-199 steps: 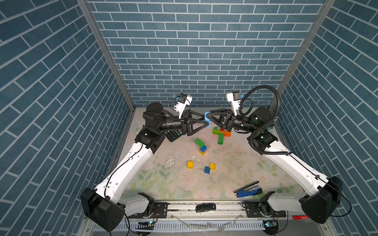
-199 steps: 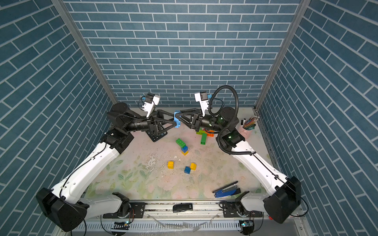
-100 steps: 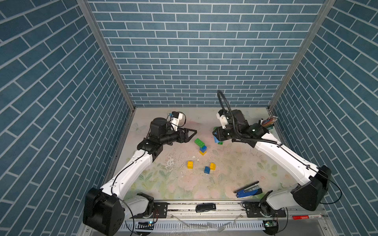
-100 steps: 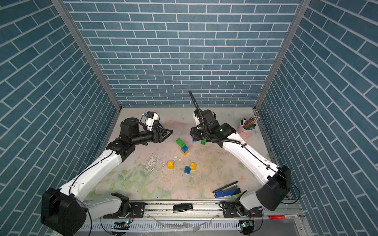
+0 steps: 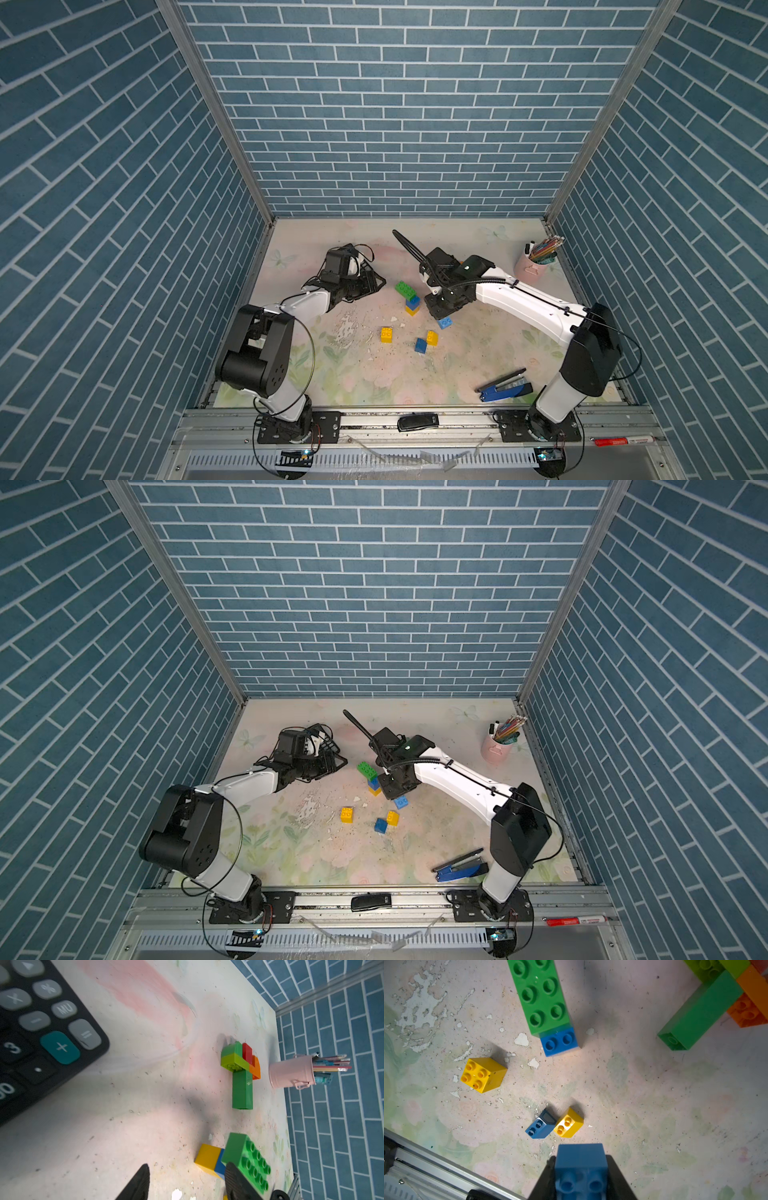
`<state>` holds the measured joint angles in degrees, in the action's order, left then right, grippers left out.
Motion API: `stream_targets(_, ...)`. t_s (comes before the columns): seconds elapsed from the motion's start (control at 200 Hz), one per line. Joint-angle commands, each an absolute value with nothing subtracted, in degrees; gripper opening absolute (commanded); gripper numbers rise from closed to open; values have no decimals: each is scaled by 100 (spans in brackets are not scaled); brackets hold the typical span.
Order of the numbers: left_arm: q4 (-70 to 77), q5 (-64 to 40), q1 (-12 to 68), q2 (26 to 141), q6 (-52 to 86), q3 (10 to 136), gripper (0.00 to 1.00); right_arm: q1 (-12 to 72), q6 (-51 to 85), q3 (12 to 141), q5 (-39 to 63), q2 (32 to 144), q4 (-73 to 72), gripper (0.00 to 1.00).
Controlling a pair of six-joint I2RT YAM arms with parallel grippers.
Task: Assemble a fork with lego
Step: Assemble the lego brick with the lego brick.
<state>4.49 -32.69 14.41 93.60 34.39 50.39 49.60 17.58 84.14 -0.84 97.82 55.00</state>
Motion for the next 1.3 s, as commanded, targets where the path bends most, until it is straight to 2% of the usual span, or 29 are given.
stream_targets(0.0, 744, -3764, 1309, 9707, 3555, 5420, 58, 5012, 1465, 8791, -202, 10018, 5465, 0)
stream_targets(0.14, 1230, -4182, 1318, 10111, 3853, 5514, 56, 5031, 1367, 9119, -243, 10375, 5561, 0)
stream_targets(0.48, 687, -4300, 1500, 10681, 3654, 6081, 55, 5042, 1258, 9608, -183, 10905, 5676, 0)
stream_targets(1.295, 500, -4605, 1616, 11020, 3584, 6251, 51, 5038, 956, 10028, -301, 11417, 5634, 0)
